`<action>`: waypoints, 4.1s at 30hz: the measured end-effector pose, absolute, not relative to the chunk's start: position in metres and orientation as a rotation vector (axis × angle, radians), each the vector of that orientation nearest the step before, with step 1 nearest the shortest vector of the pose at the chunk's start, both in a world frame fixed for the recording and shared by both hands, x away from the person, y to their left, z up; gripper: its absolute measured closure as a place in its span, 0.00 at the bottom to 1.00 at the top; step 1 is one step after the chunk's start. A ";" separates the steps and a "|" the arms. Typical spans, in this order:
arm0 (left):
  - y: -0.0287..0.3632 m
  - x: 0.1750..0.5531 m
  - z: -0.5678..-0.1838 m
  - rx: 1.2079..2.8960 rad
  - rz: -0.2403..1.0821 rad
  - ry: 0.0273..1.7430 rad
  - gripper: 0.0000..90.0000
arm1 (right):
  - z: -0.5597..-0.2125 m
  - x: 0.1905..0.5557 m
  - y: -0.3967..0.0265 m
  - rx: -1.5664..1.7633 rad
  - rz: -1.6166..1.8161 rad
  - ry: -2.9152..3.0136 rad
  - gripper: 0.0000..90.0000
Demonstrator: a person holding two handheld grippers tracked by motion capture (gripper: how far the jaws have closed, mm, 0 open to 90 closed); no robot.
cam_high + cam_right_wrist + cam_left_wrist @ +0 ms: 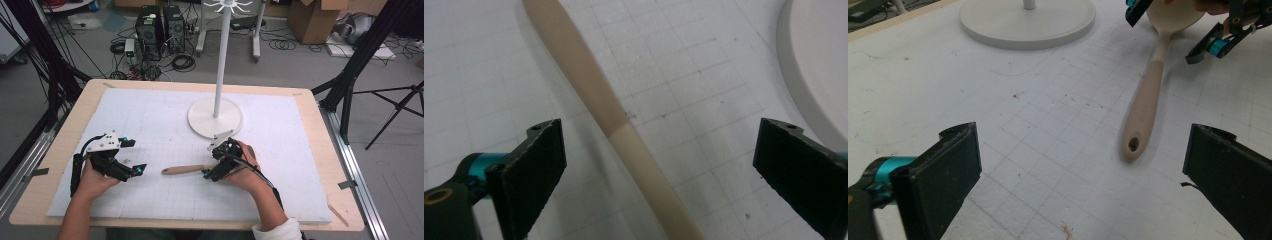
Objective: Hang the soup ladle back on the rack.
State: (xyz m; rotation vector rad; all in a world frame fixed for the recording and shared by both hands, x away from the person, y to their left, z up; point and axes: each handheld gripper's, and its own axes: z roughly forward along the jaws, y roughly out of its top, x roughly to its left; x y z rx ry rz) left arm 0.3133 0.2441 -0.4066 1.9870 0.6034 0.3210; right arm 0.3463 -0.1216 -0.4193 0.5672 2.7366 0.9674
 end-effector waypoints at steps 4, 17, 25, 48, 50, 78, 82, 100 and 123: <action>0.243 0.314 -0.408 1.993 0.321 0.603 0.03 | -0.422 0.348 -0.119 0.585 0.912 2.752 0.17; 0.245 0.314 -0.407 1.987 0.323 0.602 0.03 | -0.425 0.351 -0.109 0.545 0.820 2.816 0.37; 0.244 0.314 -0.407 1.992 0.323 0.599 0.03 | -0.423 0.353 -0.108 0.526 0.809 2.889 0.54; 0.243 0.313 -0.407 2.004 0.325 0.591 0.03 | -0.417 0.348 -0.107 0.430 0.742 2.943 0.85; 0.243 0.313 -0.407 1.999 0.324 0.593 0.03 | -0.417 0.349 -0.108 0.473 0.738 2.932 0.86; 0.239 0.310 -0.402 1.976 0.312 0.578 0.03 | -0.368 0.335 -0.178 0.609 1.150 2.715 0.86; 0.237 0.310 -0.401 1.978 0.314 0.564 0.03 | -0.360 0.332 -0.193 0.628 1.220 2.653 0.86; 0.238 0.310 -0.401 1.974 0.317 0.566 0.03 | -0.328 0.323 -0.234 0.651 1.503 2.430 0.87; 0.237 0.310 -0.402 1.979 0.314 0.565 0.03 | -0.282 0.341 -0.264 0.679 1.494 2.387 0.86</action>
